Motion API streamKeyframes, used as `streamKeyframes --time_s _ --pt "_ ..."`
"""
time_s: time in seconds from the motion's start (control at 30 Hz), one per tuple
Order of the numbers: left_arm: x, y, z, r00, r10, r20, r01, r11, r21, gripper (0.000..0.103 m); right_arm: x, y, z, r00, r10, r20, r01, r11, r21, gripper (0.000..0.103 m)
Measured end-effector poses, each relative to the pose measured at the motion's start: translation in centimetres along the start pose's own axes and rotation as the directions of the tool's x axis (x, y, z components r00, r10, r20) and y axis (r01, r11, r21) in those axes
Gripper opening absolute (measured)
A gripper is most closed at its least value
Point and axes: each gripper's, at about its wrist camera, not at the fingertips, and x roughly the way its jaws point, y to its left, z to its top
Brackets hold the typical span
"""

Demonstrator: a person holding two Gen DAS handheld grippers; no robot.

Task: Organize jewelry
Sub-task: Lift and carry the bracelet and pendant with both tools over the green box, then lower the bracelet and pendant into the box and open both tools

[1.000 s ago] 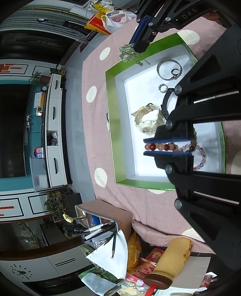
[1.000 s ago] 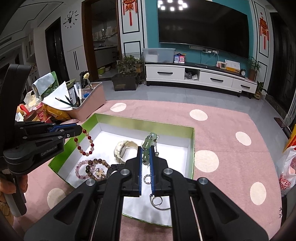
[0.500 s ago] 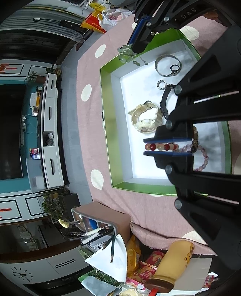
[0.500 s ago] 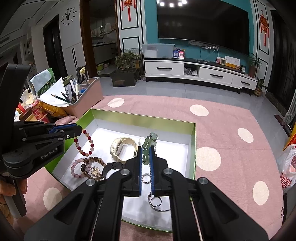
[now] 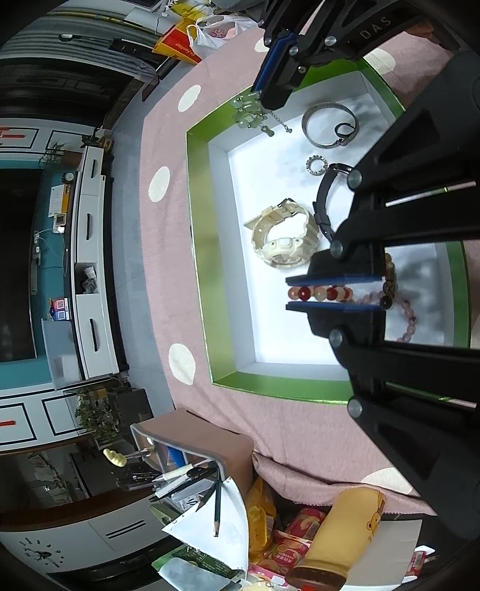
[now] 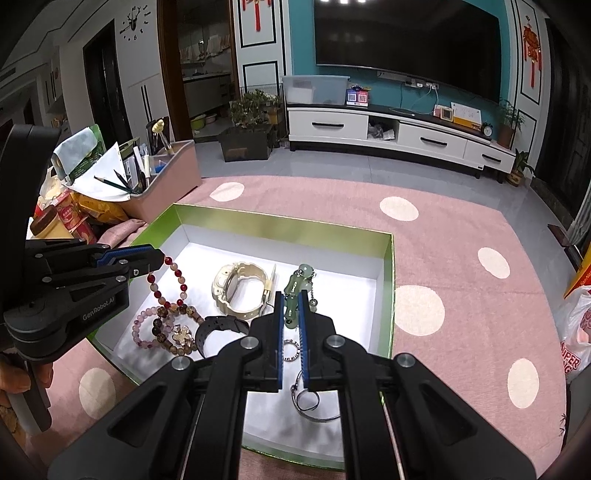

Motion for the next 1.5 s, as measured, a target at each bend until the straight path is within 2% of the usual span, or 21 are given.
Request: streamKeyframes --time_s 0.73,1.5 --pt "2.1 -0.1 -0.2 0.998 0.017 -0.058 -0.017 1.0 0.009 0.007 2.4 -0.7 -0.4 0.995 0.025 -0.099 -0.023 1.0 0.022 0.007" --pt "3.7 -0.1 -0.9 0.993 0.027 -0.116 -0.025 0.999 0.021 0.007 4.6 -1.3 -1.3 0.971 0.025 -0.237 -0.017 0.999 0.035 0.007"
